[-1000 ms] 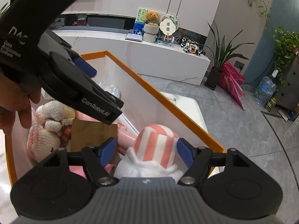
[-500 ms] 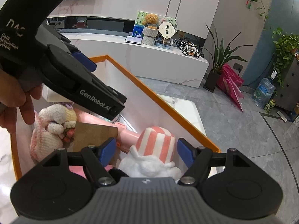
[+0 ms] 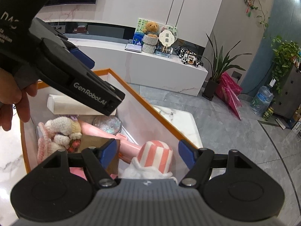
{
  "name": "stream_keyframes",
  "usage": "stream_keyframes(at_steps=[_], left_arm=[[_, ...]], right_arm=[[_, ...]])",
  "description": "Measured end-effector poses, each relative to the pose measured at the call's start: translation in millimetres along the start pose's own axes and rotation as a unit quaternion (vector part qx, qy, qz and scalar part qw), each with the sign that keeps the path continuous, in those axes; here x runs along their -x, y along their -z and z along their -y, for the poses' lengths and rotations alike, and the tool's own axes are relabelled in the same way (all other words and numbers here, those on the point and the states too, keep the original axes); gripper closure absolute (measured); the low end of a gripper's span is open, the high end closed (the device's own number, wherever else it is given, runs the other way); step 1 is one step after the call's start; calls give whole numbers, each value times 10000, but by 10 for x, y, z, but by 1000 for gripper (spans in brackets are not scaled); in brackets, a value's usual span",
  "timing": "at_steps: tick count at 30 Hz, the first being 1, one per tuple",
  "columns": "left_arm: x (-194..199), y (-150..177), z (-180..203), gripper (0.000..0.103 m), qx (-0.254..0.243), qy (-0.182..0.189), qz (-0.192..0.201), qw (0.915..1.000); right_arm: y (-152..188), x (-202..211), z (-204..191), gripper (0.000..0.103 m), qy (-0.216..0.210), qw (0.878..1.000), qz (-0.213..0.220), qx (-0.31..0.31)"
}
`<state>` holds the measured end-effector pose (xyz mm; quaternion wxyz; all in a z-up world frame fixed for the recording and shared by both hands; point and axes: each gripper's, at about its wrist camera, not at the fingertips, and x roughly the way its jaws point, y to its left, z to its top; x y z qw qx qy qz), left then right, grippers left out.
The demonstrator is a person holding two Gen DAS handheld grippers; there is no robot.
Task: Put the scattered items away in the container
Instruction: 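Open both tools to drop the plush and compact into the orange box, then move both tools back over the table toward the black box and photo card box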
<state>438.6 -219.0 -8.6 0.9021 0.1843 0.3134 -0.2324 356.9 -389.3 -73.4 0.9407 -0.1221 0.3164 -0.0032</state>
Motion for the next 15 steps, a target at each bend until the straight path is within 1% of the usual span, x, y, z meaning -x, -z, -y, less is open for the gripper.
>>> stream_keyframes(at_steps=[7, 15], left_arm=[[315, -2, -140, 7, 66, -129, 208, 9997], [815, 104, -509, 7, 319, -374, 510, 9975]], right_arm=[[-102, 144, -89, 28, 20, 9998, 137, 105], [-289, 323, -232, 28, 60, 9993, 326, 176]])
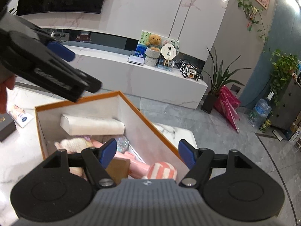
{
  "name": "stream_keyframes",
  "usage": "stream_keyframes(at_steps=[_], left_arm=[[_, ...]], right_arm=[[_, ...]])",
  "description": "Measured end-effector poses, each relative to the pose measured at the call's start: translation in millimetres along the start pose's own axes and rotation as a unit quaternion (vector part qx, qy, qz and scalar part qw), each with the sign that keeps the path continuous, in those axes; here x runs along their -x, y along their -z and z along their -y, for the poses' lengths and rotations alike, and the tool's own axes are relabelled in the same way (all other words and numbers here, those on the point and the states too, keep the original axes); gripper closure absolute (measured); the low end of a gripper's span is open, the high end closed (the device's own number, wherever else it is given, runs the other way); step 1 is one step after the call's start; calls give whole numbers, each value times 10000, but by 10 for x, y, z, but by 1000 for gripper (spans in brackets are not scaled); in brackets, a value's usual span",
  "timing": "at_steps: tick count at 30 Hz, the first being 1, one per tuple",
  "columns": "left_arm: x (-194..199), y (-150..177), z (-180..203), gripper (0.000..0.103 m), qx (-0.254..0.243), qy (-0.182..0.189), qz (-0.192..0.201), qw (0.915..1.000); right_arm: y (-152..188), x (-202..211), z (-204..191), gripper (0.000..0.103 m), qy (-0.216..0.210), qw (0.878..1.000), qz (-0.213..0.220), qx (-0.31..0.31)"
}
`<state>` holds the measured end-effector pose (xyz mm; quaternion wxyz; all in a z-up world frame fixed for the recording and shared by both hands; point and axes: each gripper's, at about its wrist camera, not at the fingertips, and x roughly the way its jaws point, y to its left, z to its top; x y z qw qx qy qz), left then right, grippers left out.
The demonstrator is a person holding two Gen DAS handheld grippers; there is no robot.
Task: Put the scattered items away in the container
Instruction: 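Move both tools back over the table toward the black box and photo card box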
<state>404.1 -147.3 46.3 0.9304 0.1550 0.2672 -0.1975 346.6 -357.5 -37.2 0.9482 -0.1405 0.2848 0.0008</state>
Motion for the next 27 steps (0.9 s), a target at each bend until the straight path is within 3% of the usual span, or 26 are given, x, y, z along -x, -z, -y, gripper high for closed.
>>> stream_keyframes(at_steps=[17, 27], left_arm=[[920, 235, -827, 7, 543, -526, 561, 9956], [1164, 510, -1245, 7, 813, -818, 578, 9916]], right_arm=[[-541, 307, -729, 27, -305, 9970, 558, 442], [-794, 259, -1176, 25, -605, 9930, 733, 696]])
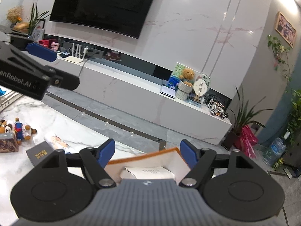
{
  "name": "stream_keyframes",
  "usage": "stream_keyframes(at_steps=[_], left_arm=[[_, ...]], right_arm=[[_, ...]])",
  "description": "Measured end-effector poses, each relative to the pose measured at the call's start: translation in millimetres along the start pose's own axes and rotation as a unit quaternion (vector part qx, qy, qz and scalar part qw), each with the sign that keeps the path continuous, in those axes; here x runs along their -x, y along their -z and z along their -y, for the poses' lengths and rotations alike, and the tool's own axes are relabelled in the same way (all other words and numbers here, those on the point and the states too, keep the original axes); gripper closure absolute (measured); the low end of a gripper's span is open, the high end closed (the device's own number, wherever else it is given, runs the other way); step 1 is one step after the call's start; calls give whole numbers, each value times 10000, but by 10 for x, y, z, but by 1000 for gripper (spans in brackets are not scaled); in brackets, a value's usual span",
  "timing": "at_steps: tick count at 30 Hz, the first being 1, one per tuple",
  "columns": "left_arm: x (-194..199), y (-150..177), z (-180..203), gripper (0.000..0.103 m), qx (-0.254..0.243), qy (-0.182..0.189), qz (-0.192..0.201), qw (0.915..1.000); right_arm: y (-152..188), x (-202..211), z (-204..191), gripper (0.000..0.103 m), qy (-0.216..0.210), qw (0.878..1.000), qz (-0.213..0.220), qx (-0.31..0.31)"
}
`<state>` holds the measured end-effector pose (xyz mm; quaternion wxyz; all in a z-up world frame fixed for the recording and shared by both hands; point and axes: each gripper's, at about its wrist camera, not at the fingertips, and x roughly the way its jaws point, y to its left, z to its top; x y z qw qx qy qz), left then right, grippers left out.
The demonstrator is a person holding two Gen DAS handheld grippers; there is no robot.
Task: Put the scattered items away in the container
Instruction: 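Move both tools back over the table toward the black box and photo card box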
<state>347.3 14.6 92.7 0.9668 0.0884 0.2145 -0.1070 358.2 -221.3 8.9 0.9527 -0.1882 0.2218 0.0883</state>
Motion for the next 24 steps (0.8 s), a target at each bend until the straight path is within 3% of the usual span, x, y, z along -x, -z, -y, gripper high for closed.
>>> stream_keyframes(at_steps=[10, 24], left_arm=[[105, 341, -401, 6, 309, -227, -193, 9991], [85, 877, -806, 6, 695, -378, -505, 9956]], right_arm=[[-111, -166, -382, 24, -399, 9991, 113, 113], [-39, -496, -753, 22, -744, 9970, -123, 158]])
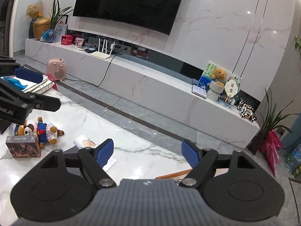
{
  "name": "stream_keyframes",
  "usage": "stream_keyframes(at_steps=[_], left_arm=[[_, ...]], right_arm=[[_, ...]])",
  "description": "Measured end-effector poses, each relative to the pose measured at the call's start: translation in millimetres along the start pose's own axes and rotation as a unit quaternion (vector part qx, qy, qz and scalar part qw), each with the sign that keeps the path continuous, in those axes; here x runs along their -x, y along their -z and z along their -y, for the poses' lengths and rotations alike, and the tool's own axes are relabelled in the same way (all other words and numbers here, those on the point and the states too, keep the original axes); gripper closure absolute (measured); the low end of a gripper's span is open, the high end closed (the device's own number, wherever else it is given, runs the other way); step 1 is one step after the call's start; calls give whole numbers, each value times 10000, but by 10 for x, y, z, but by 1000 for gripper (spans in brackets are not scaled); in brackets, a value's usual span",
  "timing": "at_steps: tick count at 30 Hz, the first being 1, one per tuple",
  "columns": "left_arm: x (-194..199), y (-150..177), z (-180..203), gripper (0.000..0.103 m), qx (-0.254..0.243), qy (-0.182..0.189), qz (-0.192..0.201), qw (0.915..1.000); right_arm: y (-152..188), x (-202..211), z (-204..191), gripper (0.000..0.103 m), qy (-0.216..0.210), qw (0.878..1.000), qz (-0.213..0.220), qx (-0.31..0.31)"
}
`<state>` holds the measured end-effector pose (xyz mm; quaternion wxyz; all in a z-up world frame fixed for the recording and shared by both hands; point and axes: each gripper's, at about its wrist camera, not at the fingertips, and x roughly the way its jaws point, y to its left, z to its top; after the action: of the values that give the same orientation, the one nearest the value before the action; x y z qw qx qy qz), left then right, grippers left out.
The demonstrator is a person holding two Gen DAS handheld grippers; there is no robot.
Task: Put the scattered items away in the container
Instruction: 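Move both tools back over the table toward the black box and photo card box, then grasp the black gift box with the right tool while the left tool grasps the grey photo card box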
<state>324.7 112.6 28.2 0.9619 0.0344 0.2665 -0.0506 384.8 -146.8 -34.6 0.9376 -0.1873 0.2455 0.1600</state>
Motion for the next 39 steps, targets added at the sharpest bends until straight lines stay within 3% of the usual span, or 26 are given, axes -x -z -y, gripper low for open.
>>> stream_keyframes(at_steps=[25, 39], left_arm=[[-38, 923, -481, 6, 342, -80, -581, 9977], [-43, 1222, -611, 10, 628, 117, -887, 9940]], right_arm=[[283, -609, -662, 18, -809, 9957, -375, -238], [402, -801, -1062, 18, -1038, 9901, -699, -639]])
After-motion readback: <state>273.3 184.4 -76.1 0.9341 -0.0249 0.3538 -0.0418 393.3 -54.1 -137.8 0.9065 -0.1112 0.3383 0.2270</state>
